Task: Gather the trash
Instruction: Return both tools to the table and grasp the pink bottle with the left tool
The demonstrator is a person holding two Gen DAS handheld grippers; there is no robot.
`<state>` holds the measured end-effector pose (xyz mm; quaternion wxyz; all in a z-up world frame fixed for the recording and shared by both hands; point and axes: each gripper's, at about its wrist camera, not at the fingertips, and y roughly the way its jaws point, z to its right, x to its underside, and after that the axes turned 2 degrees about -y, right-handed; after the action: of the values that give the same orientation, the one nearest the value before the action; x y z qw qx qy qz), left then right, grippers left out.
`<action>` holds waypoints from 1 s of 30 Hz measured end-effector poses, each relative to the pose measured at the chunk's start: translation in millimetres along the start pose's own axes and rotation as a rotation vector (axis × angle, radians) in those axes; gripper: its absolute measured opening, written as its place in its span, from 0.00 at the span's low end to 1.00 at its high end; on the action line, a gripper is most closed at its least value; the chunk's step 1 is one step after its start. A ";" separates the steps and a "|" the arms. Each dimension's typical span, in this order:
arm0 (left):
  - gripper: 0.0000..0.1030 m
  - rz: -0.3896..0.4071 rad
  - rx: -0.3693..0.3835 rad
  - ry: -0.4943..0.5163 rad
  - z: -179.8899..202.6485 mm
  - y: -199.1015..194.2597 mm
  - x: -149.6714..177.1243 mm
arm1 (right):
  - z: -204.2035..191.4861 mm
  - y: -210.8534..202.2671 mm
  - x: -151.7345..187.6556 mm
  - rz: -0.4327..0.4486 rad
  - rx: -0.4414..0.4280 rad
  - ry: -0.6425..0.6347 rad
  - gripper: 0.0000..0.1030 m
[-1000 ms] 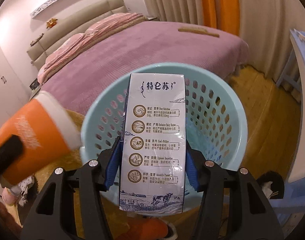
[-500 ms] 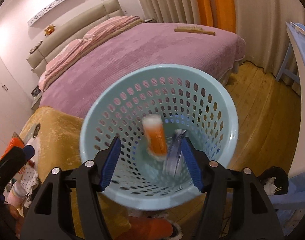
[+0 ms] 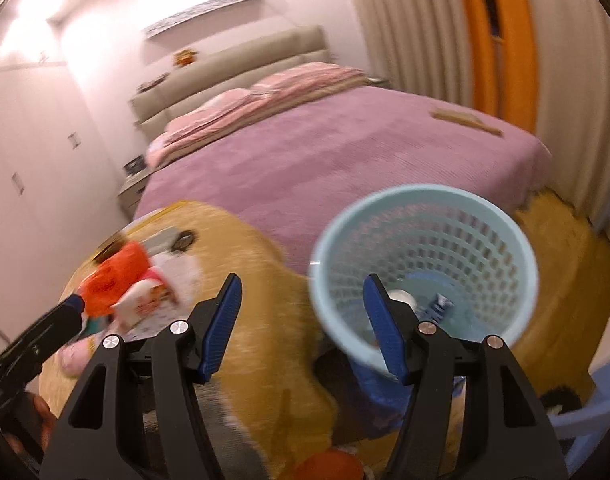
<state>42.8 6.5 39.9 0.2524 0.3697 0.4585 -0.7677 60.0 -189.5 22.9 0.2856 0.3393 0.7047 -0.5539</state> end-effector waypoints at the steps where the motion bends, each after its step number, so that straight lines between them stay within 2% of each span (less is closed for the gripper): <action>1: 0.74 0.001 -0.022 -0.005 -6.1 -4.5 -0.4 | -8.1 1.8 0.7 -0.005 -0.014 -0.015 0.58; 8: 0.74 -0.050 -0.185 -0.060 -84.1 -35.3 9.9 | -80.8 31.9 16.8 -0.088 -0.094 -0.140 0.58; 13: 0.74 -0.130 -0.245 -0.048 -114.9 -37.6 21.3 | -114.9 52.0 25.0 -0.137 -0.141 -0.172 0.58; 16: 0.74 -0.158 -0.232 -0.054 -126.9 -36.8 26.2 | -128.8 59.5 24.6 -0.142 -0.145 -0.185 0.58; 22: 0.74 -0.204 -0.218 -0.036 -133.9 -27.7 26.4 | -143.4 79.0 23.6 -0.156 -0.086 -0.218 0.57; 26: 0.74 -0.242 -0.173 -0.030 -129.7 -24.3 31.0 | -141.7 89.8 19.7 -0.166 -0.076 -0.219 0.43; 30: 0.74 -0.291 -0.091 0.005 -112.6 -24.5 37.0 | -136.9 96.8 16.3 -0.171 -0.073 -0.213 0.31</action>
<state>40.6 116.0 -11.4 0.1537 0.2895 0.5422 -0.7737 123.4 -38.3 -16.1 0.3226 0.2066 0.7165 -0.5830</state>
